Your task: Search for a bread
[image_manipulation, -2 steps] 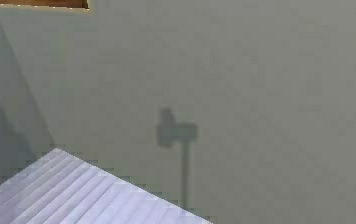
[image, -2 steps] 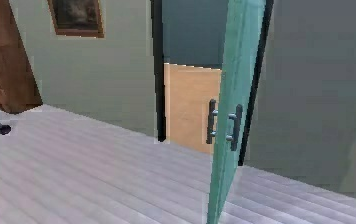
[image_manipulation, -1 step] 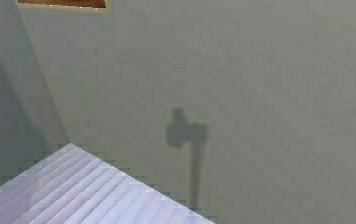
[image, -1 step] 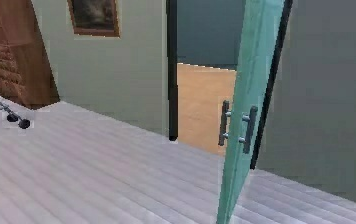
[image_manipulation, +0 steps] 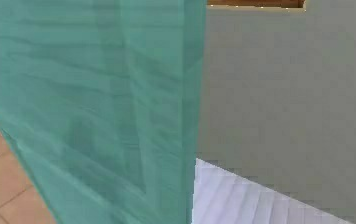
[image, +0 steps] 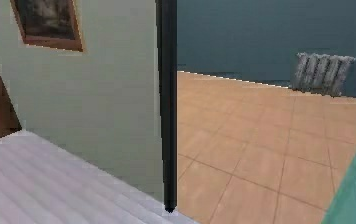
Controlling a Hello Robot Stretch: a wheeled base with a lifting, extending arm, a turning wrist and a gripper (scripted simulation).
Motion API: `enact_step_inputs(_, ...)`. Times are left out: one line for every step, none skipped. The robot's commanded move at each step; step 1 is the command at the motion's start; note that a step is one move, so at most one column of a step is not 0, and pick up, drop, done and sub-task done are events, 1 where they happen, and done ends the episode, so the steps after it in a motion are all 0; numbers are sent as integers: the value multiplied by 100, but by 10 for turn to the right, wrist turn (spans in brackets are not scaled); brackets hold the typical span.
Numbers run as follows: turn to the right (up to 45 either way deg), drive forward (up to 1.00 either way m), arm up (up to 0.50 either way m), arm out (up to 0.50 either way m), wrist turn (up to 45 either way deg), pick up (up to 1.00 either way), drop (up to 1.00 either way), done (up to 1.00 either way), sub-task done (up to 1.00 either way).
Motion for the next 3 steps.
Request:
enact_step_inputs(330, 0, 0, 0, 0, 0, 0, 0, 0)
enact_step_inputs(0, 100, 0, 0, 0, 0, 0, 0, 0)
enact_step_inputs(120, 0, 0, 0, 0, 0, 0, 0, 0)
